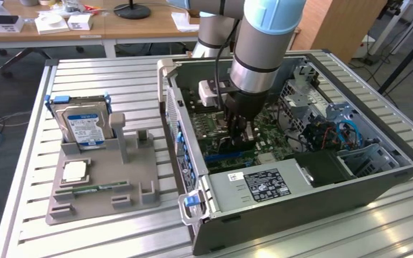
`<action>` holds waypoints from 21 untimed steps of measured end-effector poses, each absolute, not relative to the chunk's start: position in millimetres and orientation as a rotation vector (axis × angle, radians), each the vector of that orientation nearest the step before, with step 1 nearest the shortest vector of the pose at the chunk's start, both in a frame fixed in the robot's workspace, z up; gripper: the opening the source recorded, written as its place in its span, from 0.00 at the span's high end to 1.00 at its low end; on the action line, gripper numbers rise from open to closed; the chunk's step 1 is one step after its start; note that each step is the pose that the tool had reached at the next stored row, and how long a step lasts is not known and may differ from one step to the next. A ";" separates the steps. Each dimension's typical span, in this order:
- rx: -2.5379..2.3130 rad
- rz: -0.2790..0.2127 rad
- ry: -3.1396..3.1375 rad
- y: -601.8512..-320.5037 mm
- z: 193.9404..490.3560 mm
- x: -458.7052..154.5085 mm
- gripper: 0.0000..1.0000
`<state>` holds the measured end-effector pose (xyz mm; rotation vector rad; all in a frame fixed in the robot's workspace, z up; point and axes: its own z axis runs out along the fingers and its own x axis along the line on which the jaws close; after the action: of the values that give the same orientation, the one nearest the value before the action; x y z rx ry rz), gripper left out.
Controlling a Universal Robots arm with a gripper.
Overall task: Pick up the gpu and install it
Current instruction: 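Insert the gpu into the slot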
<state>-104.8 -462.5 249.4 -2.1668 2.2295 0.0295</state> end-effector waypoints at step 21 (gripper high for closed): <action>-2.167 0.030 2.229 -462.5 246.8 -104.8 0.74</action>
<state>-104.8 -462.5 246.8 -2.1666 2.2293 0.0296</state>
